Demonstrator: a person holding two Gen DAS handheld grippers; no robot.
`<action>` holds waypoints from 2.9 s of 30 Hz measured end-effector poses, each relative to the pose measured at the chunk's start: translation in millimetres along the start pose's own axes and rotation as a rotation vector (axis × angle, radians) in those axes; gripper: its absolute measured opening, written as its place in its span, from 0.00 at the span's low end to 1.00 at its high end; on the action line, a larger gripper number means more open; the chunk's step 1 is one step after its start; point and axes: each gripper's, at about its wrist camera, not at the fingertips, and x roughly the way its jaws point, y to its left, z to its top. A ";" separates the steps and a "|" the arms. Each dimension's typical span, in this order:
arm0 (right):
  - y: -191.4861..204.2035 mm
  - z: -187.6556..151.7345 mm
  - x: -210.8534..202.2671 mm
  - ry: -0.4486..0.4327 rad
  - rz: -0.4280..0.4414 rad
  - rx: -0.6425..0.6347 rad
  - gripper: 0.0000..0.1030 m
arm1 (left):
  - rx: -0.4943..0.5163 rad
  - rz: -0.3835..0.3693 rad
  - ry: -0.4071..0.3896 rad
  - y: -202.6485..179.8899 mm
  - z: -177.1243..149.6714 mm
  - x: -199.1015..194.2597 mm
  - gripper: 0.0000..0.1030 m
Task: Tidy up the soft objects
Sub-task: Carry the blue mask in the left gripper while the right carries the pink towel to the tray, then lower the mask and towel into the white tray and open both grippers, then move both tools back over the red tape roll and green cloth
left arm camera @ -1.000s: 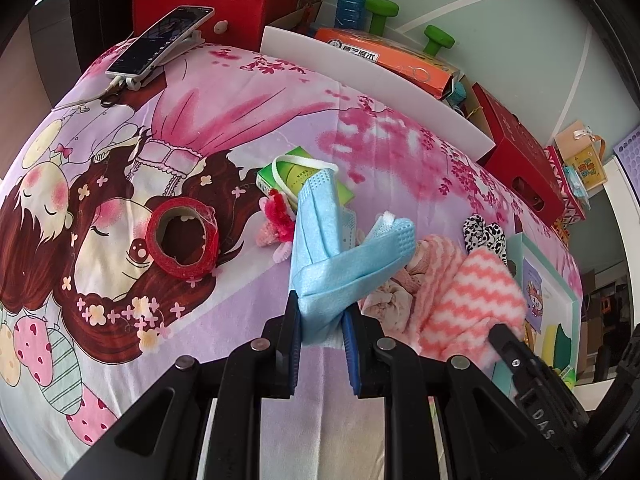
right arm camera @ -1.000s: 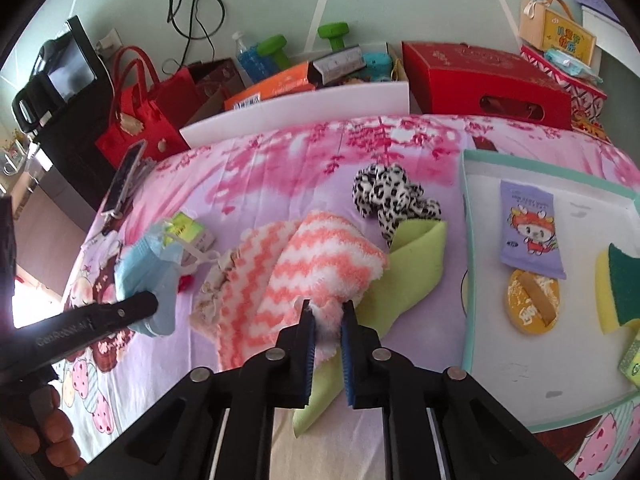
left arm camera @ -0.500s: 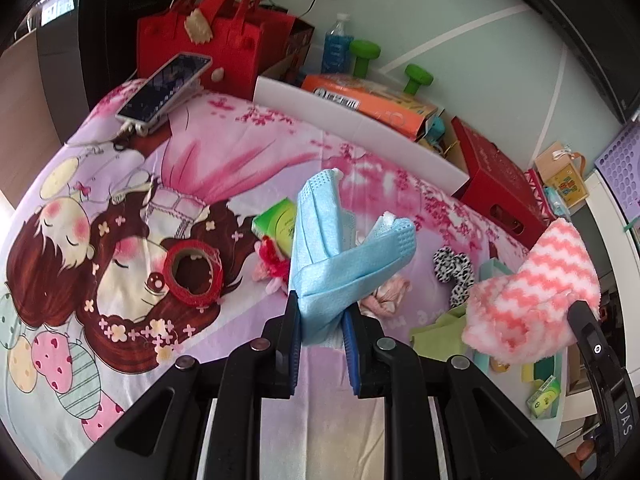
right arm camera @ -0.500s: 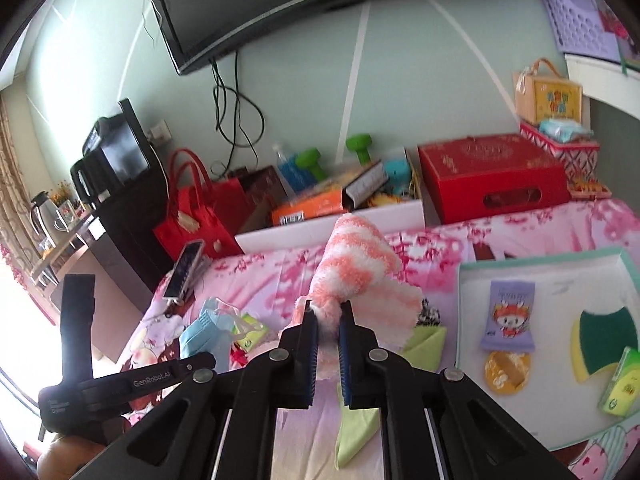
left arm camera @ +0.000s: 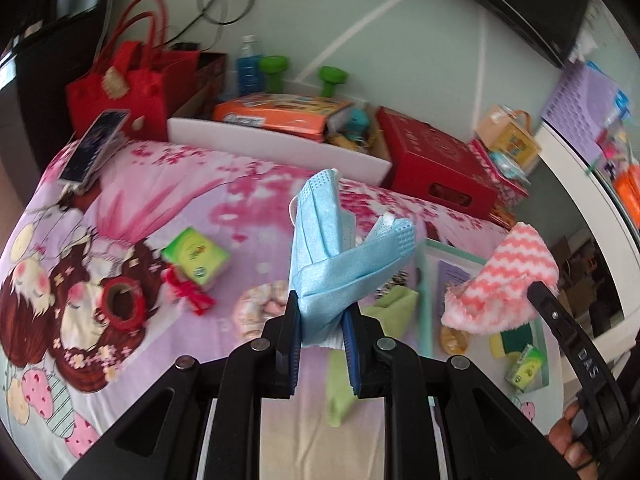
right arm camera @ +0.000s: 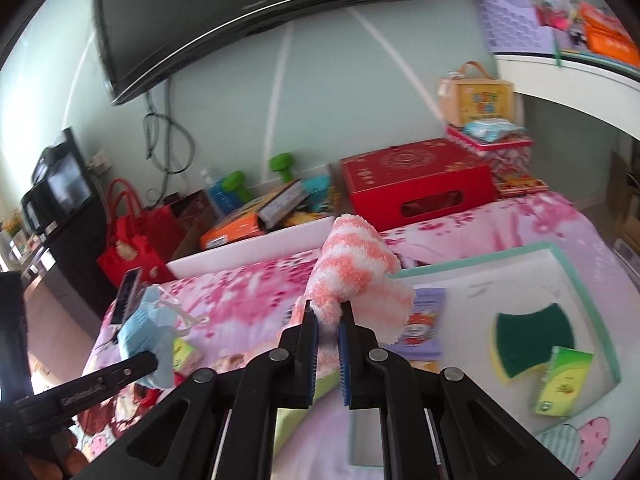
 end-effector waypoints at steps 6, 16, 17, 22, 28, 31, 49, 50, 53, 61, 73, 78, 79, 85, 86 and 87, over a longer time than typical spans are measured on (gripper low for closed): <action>-60.0 8.0 -10.9 -0.027 -0.137 0.077 0.09 | 0.133 -0.058 0.026 -60.7 -9.5 18.1 0.19; -128.0 9.4 -18.1 -0.038 -0.234 0.209 0.09 | 0.299 -0.088 0.082 -131.5 -33.7 54.1 0.19; -132.6 8.8 -18.9 -0.040 -0.246 0.216 0.09 | 0.308 -0.093 0.086 -136.8 -35.5 58.4 0.19; -155.4 5.9 -16.9 -0.030 -0.294 0.249 0.10 | 0.340 -0.115 0.096 -158.9 -39.1 74.5 0.19; -177.2 2.4 -17.2 -0.029 -0.307 0.300 0.13 | 0.363 -0.128 0.115 -176.3 -45.5 95.0 0.19; -178.7 1.9 -13.9 -0.010 -0.320 0.294 0.13 | 0.374 -0.126 0.129 -180.4 -48.9 101.0 0.21; -178.8 -5.2 -2.4 0.159 -0.439 0.248 0.63 | 0.329 -0.047 0.177 -165.2 -46.5 100.6 0.68; -179.0 -6.0 -1.5 0.169 -0.446 0.244 0.64 | 0.315 -0.042 0.178 -161.8 -45.0 101.2 0.73; -179.2 -7.3 0.3 0.186 -0.471 0.227 0.78 | 0.278 -0.019 0.174 -151.6 -41.1 102.5 0.78; -180.6 -9.1 0.4 0.190 -0.471 0.228 1.00 | 0.203 0.030 0.110 -131.4 -30.4 94.9 0.96; -180.9 -9.6 2.0 0.199 -0.479 0.233 1.00 | 0.162 0.077 0.099 -113.1 -25.6 94.3 0.98; -178.0 -9.9 2.6 0.206 -0.480 0.233 1.00 | 0.147 0.080 0.110 -103.6 -25.0 90.2 0.98; -176.6 -9.5 2.4 0.206 -0.479 0.230 1.00 | 0.145 0.076 0.112 -100.9 -24.2 88.9 0.98; -164.8 -0.5 -9.4 0.135 -0.476 0.227 1.00 | 0.106 0.138 0.079 -61.0 -8.0 73.4 0.98; -161.3 2.3 -11.7 0.117 -0.461 0.226 1.00 | 0.092 0.152 0.071 -51.0 -4.3 69.4 0.98; -157.8 4.1 -13.6 0.102 -0.447 0.225 1.00 | 0.078 0.167 0.064 -41.2 -1.0 65.3 0.98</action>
